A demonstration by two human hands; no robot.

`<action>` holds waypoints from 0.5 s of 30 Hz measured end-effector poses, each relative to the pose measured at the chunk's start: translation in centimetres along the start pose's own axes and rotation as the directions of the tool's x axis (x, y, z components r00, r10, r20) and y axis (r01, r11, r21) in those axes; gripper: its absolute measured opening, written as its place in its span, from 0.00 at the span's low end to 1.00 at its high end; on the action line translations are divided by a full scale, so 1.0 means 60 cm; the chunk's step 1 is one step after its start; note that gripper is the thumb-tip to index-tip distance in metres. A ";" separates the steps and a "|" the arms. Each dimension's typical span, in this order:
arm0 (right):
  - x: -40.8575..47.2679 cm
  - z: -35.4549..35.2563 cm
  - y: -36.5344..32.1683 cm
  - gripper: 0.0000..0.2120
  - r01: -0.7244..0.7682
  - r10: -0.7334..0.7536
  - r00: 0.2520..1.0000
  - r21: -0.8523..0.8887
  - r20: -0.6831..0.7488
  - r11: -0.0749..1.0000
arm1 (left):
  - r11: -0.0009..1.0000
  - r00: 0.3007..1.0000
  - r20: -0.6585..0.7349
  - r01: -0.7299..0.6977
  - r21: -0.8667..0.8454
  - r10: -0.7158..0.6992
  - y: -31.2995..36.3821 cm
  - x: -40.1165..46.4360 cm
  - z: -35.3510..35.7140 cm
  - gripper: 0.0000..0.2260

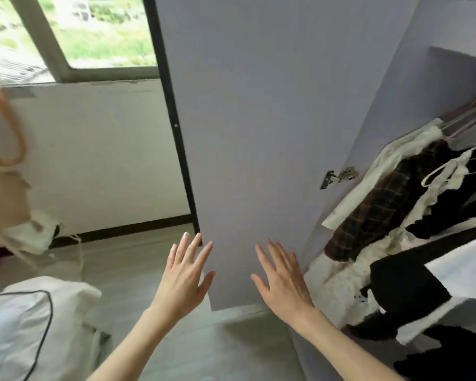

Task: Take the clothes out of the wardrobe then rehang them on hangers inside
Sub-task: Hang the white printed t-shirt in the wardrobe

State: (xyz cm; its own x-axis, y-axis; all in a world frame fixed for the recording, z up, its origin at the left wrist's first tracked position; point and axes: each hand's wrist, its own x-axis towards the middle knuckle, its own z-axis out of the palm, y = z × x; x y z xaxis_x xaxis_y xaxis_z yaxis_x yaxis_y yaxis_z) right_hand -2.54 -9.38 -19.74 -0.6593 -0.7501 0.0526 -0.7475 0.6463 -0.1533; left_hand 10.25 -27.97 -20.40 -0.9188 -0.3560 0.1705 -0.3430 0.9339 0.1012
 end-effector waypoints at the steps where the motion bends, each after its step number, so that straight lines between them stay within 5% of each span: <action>1: 0.004 0.006 -0.023 0.28 0.039 -0.039 0.999 0.011 0.013 0.999 | 0.998 0.998 -0.009 0.056 -0.018 -0.056 -0.017 -0.029 0.000 0.25; 6: 0.005 0.047 -0.162 0.30 0.332 -0.330 0.943 0.111 -0.035 0.937 | 0.941 0.941 0.052 0.336 -0.036 -0.334 -0.086 -0.206 0.004 0.27; 15: -0.044 0.084 -0.474 0.31 0.708 -0.715 0.699 0.163 -0.020 0.687 | 0.691 0.690 -0.053 0.723 -0.008 -0.722 -0.233 -0.470 -0.064 0.23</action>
State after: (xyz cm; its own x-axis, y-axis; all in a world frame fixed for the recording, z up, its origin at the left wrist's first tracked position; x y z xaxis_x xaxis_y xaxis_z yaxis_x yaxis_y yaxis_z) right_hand 20.90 -26.49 -20.50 0.0721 -0.9834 0.1664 -0.9672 -0.1096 -0.2290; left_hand 41.73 -31.11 -22.89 -0.3759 -0.9216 0.0965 -0.8994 0.3879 0.2013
